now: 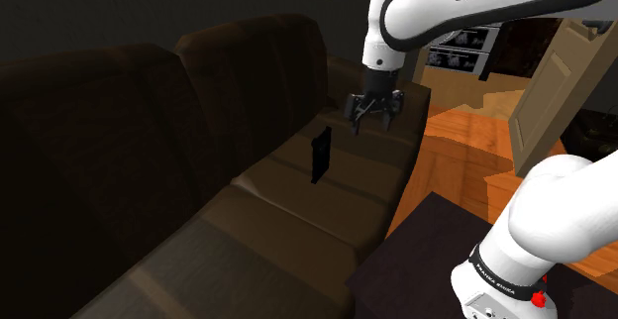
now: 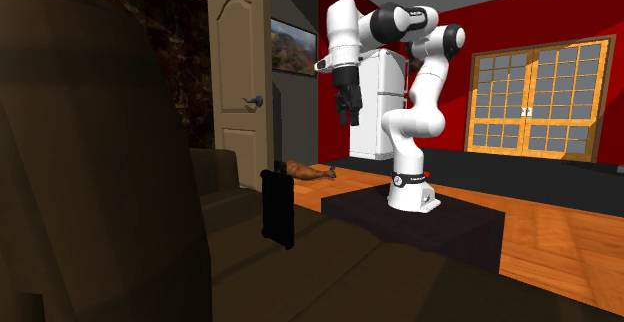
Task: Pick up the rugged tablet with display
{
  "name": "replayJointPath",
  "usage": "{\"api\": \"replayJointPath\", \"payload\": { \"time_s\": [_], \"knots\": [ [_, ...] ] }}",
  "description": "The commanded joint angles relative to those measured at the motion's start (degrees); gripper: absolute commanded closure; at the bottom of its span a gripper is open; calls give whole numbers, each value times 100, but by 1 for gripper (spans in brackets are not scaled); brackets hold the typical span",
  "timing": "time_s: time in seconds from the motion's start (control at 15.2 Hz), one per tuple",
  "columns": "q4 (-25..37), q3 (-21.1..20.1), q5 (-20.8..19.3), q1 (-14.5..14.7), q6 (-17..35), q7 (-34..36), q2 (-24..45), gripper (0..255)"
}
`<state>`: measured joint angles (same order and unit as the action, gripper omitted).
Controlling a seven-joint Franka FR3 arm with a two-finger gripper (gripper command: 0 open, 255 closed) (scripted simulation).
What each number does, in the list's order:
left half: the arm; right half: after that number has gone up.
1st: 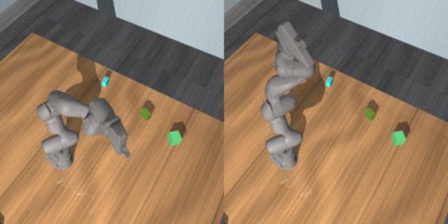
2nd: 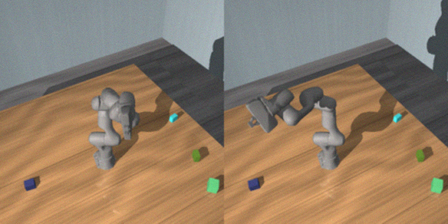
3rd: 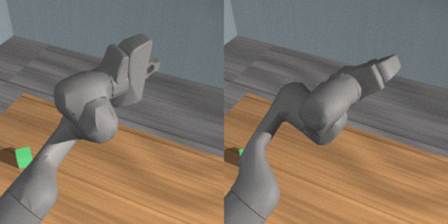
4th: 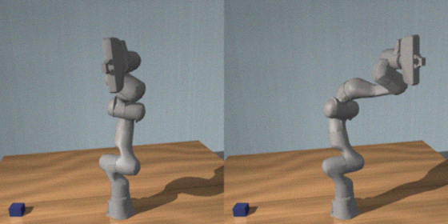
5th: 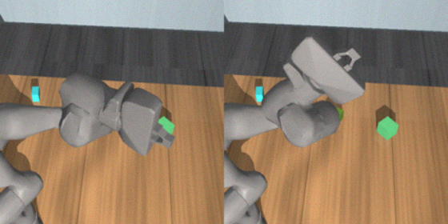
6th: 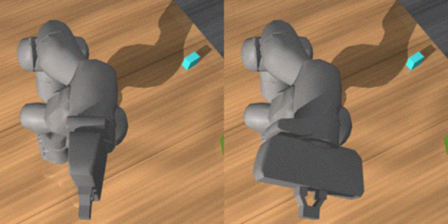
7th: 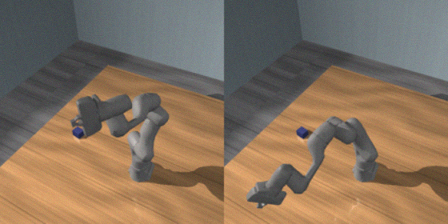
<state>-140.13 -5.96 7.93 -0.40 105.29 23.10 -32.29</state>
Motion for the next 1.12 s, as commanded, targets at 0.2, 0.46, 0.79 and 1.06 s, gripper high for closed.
{"api": "replayJointPath", "payload": {
  "time_s": [0.2, 0.46, 0.79, 1.06],
  "knots": [
    [287, -514, -112, -200, 933, 1195, 986, 0],
    [688, -829, -447, -393, 1519, 2198, 1859, 0],
    [1382, -1049, -1134, -581, 2003, 3539, 2996, 0],
    [1914, -1020, -1631, -583, 2148, 4368, 3702, 0]
  ]
}}
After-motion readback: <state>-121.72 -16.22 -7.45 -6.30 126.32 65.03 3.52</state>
